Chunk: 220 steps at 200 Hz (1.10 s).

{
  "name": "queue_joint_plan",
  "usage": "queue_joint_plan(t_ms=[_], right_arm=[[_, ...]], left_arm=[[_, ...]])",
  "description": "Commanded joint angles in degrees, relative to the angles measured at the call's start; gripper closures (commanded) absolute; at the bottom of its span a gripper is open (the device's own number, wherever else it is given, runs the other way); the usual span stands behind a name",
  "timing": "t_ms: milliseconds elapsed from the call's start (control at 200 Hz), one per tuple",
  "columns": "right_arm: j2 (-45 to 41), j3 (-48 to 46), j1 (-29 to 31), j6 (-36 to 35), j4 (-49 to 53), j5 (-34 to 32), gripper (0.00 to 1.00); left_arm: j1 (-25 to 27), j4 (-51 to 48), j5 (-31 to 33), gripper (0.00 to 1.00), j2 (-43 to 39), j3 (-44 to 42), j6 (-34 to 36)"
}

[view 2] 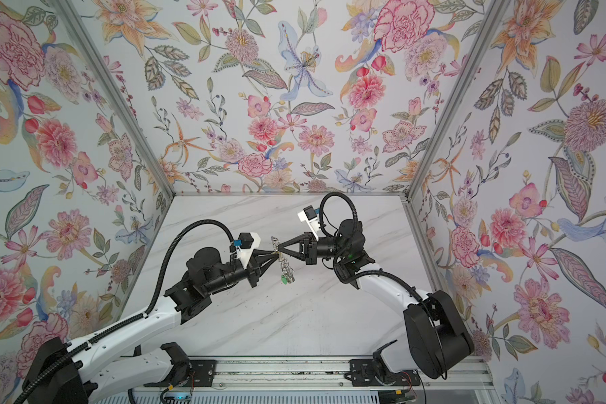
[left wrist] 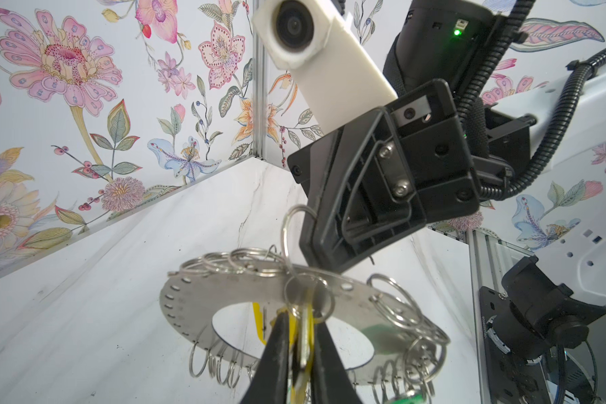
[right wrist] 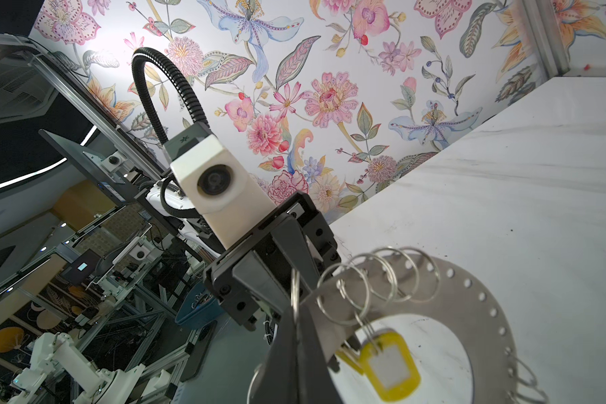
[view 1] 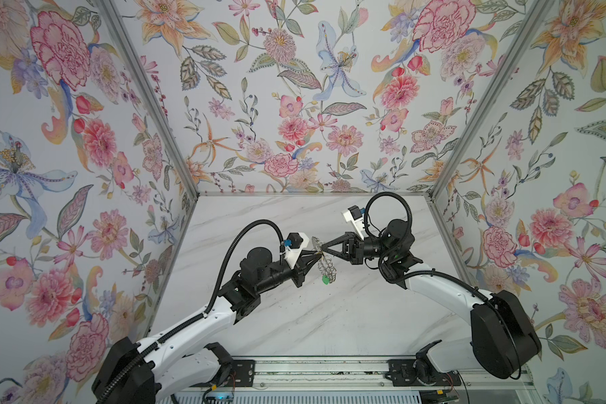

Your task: Remove the keys from the keyring

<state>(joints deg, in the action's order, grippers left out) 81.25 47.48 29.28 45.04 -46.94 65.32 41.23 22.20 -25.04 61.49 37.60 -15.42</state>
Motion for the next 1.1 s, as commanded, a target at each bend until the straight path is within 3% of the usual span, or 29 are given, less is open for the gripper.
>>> queue_joint_plan(t_ms=[0,540,841,1096], right_arm=[[-1.6,1.8,0.1,-0.9,-0.5,-0.4,1.0],[-3.4,1.7,-1.0,-0.9,0.2,-0.7,1.0],[-3.3,1.7,-1.3,3.6,-4.6,0.4,1.0],[-2.2,2.1,-1.6,11.7,-12.2,2.1,1.0]], left_arm=[[-0.5,0.2,1.2,0.89,-1.3,-0.9,0.6],[-0.6,-1.8,3.0,0.98,-2.6,-1.4,1.8],[-0.6,-3.3,4.3,0.99,-3.7,-1.7,2.7],[-0.6,-6.1,6.0,0.99,-4.7,-0.8,4.7]])
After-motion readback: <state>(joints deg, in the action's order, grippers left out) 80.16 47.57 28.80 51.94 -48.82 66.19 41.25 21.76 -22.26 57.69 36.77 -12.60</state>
